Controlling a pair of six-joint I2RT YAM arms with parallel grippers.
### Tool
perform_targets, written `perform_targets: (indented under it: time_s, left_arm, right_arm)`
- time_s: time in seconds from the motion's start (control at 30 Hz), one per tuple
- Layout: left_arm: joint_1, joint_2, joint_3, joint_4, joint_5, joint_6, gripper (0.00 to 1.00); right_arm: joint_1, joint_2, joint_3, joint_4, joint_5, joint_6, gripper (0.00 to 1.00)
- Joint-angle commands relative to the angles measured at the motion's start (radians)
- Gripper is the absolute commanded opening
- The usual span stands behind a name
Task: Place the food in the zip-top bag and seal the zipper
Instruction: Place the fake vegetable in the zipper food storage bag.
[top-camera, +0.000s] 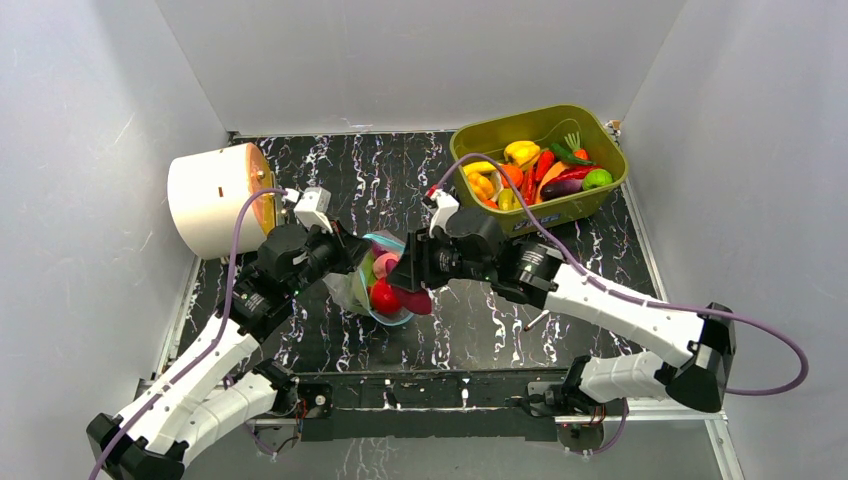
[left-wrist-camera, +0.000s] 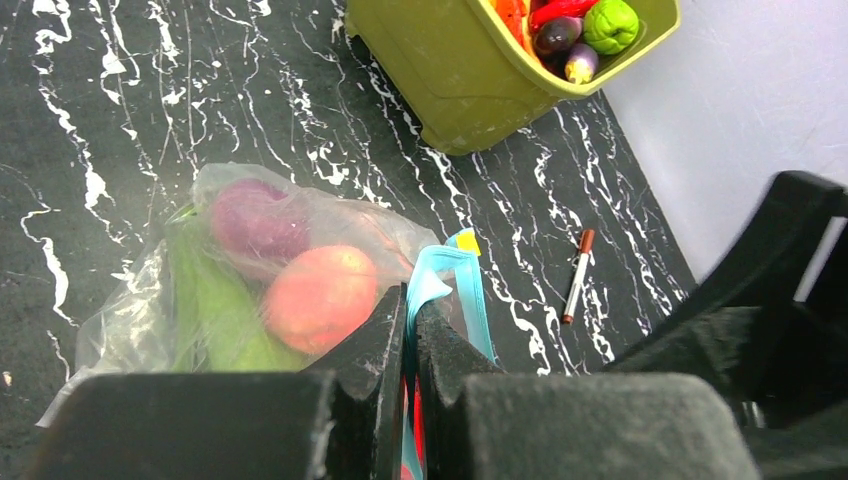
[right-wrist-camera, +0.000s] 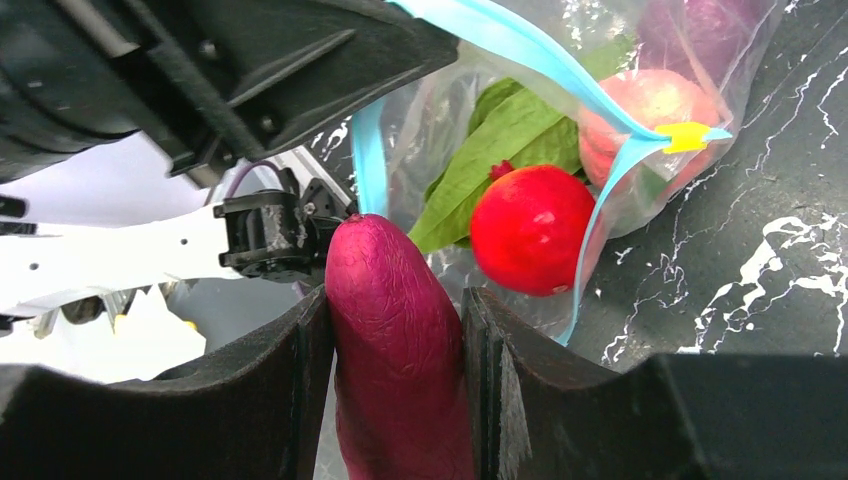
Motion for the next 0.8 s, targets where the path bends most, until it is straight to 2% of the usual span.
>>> perform_targets:
  time_s: [0.0,0.53,0.77]
  left_arm:
    - [0.004,-0.025,0.006,0.061,0.042,-0.029,0.0]
    - [0.004,-0.037,-0.003,0.074,0.083,-0.066,0.0]
    - [0.003,-0.04,-0.013,0.082,0.091,-0.079,0.0]
  right_arm:
    - [0.006,0.041,0.021,0.076,0.024,0.001,0.38]
    - [0.019,0.173,0.051,0.12,0.107,0.02,0.45]
    - [0.019,0.205,0.066,0.141,0.114,0.023,0.52]
